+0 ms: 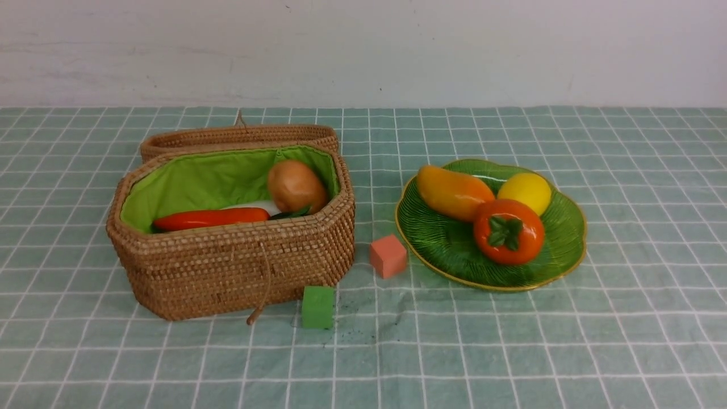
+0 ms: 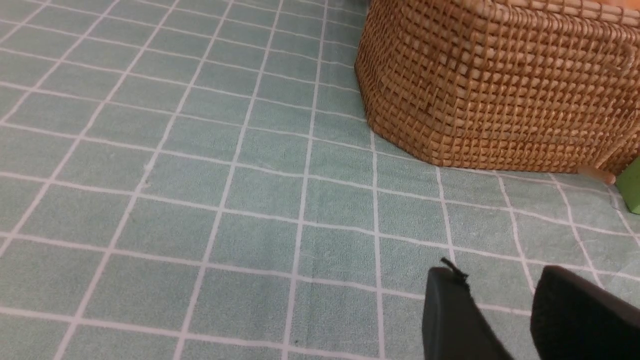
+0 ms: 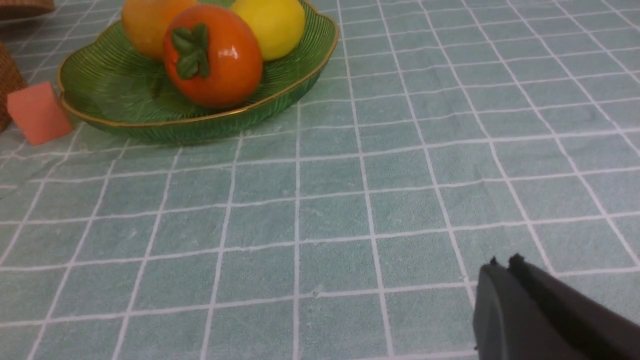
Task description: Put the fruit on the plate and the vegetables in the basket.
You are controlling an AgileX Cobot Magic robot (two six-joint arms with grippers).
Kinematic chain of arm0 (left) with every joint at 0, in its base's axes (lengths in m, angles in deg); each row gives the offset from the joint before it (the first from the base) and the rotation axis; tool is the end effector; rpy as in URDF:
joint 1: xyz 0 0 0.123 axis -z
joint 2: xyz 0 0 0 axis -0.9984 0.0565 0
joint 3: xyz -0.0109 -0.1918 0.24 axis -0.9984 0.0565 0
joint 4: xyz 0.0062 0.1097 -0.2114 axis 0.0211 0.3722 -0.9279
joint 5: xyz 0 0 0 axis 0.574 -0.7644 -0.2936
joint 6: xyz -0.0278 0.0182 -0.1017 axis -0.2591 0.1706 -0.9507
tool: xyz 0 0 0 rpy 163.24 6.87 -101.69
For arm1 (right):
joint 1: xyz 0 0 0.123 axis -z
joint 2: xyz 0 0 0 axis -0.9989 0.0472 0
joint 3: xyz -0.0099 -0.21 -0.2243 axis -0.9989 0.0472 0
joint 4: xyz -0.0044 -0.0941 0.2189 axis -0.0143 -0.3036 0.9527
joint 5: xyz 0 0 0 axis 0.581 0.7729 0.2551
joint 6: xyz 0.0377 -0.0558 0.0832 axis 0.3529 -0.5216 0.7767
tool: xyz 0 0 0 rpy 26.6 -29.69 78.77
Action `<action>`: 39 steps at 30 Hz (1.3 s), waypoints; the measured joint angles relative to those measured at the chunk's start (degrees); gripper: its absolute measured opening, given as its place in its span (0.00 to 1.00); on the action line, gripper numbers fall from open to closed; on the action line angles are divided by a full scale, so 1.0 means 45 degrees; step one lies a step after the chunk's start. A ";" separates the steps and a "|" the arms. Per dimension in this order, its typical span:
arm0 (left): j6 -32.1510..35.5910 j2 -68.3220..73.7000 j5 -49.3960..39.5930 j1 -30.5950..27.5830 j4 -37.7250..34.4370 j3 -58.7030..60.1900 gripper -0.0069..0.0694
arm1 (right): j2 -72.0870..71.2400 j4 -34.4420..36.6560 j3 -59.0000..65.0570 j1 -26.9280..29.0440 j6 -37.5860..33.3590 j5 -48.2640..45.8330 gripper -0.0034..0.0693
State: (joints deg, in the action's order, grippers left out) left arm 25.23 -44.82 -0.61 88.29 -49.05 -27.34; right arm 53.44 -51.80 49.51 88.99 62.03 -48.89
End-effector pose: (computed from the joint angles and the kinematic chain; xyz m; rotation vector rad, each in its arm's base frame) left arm 0.0321 0.0011 0.1673 -0.2075 1.8497 -0.1662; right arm 0.0312 0.0027 0.1690 0.0834 1.8723 0.0704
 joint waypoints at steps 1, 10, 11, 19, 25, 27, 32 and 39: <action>0.0000 0.0000 0.0000 0.0000 0.0000 0.0000 0.40 | 0.0000 0.0000 0.0000 0.0000 0.0000 0.0000 0.06; 0.0000 0.0000 0.0000 0.0000 0.0000 0.0000 0.40 | 0.0000 0.0000 0.0000 0.0000 0.0000 0.0000 0.06; 0.0000 0.0000 0.0000 0.0000 0.0000 0.0000 0.40 | 0.0000 0.0000 0.0000 0.0000 0.0000 0.0000 0.07; 0.0000 0.0000 0.0013 0.0000 0.0000 0.0000 0.40 | 0.0000 0.0000 0.0000 0.0000 0.0000 0.0000 0.07; 0.0000 0.0000 -0.0005 0.0000 0.0000 0.0009 0.40 | 0.0000 0.0000 0.0000 0.0000 0.0000 0.0004 0.08; 0.0000 0.0000 -0.0005 0.0000 0.0000 0.0009 0.40 | 0.0000 0.0000 0.0000 0.0000 0.0000 0.0004 0.08; 0.0000 0.0000 -0.0005 0.0000 0.0000 0.0013 0.40 | 0.0000 0.0000 0.0000 0.0000 0.0000 0.0004 0.08; 0.0000 0.0000 -0.0005 0.0000 0.0000 0.0013 0.40 | 0.0000 0.0000 0.0000 0.0000 0.0000 0.0004 0.10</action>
State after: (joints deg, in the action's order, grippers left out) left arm 25.23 -44.82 -0.63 88.29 -49.05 -27.29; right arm 53.44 -51.80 49.51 88.99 62.03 -48.87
